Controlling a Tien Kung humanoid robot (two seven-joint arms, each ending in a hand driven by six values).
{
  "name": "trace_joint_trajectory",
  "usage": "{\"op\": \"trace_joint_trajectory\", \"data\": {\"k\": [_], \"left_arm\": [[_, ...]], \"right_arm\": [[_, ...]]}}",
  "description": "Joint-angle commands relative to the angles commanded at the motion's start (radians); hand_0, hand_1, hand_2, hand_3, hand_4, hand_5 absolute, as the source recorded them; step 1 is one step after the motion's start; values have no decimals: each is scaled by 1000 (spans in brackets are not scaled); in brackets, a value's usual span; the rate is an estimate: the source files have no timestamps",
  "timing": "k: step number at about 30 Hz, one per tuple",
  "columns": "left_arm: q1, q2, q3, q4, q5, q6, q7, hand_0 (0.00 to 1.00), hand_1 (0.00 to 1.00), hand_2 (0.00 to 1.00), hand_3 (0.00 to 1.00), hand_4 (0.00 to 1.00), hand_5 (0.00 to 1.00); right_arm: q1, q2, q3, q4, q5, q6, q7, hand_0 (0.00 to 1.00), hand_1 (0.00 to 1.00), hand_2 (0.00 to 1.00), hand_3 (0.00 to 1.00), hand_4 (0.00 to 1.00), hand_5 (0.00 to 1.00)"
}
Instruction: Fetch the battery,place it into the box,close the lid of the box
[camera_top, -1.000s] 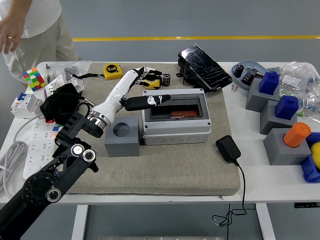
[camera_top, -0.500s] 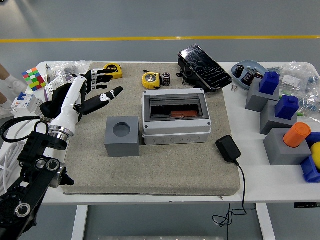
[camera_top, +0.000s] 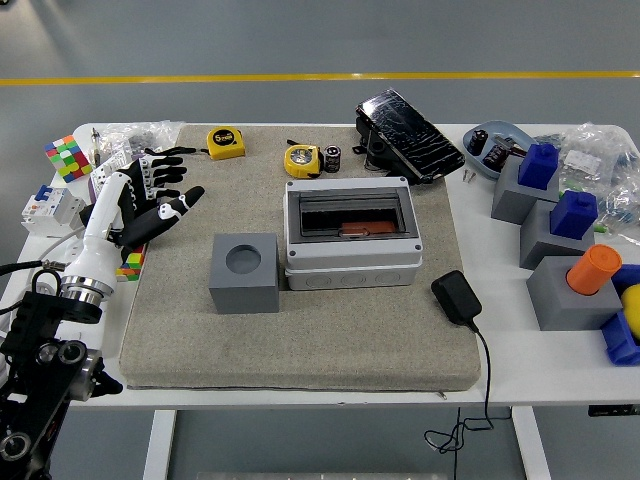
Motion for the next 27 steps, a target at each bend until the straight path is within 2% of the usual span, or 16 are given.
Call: {"op": "trace_joint_trajectory", "data": {"k": [4,11,17,27], "left_arm": [[6,14,-4,1,4,-2,0,524,656,645,622,998,426],[32,-9,-39,-8,13,-2,0,527,656,643,619,994,417],[32,7,-16,-7,20,-8,6,524,654,642,618,989,414],[38,1,-19,-14,25,-16,13,520,651,637,608,975,397]], "right_arm": [[1,-7,10,0,-18,0,-2,639,665,672,603,987,596],[-17,3,20,0,-5,-4,1,637,665,672,602,987,595],[-18,5,23,0,-5,-3,-2,636,664,672,603,987,593],[-19,2,59,0,-37,-4,-10,637,665,672,602,987,591]]}}
